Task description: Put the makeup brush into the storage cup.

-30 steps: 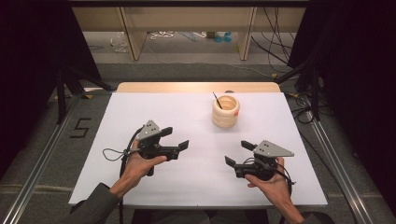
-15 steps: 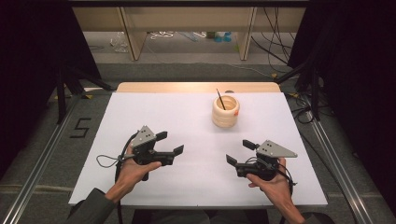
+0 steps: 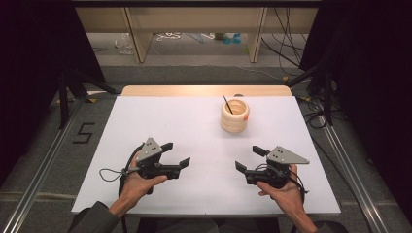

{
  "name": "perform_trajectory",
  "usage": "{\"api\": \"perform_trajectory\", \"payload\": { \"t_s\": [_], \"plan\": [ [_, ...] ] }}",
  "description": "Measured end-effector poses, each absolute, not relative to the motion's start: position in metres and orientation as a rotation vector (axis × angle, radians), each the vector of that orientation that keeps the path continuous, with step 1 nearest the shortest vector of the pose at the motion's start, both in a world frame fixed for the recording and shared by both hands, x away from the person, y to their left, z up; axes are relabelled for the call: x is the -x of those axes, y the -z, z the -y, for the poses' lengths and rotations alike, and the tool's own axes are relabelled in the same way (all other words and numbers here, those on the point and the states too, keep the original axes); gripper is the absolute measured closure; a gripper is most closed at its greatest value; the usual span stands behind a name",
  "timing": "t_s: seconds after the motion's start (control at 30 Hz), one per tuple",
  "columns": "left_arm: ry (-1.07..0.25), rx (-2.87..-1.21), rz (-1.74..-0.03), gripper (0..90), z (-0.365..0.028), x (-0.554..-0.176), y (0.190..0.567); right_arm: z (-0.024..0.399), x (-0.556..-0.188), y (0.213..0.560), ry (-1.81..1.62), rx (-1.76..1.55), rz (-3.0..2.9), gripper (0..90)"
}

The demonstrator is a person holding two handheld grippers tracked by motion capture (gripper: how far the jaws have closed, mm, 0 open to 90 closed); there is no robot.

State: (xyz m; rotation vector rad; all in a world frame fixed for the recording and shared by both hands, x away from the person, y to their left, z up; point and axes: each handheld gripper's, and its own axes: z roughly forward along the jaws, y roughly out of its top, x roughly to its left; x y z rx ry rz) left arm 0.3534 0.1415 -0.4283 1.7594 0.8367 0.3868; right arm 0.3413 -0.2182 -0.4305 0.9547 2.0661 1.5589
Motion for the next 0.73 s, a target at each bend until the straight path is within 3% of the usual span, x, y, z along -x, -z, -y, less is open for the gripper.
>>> {"api": "perform_trajectory", "payload": {
  "t_s": [0.73],
  "plan": [
    [-0.361, -1.737, -0.846, 15.8, -0.1443, -0.3543, 0.428, 0.2151, -0.341, 0.4322, -1.564, -0.951, -2.069, 16.0]
  ]
}}
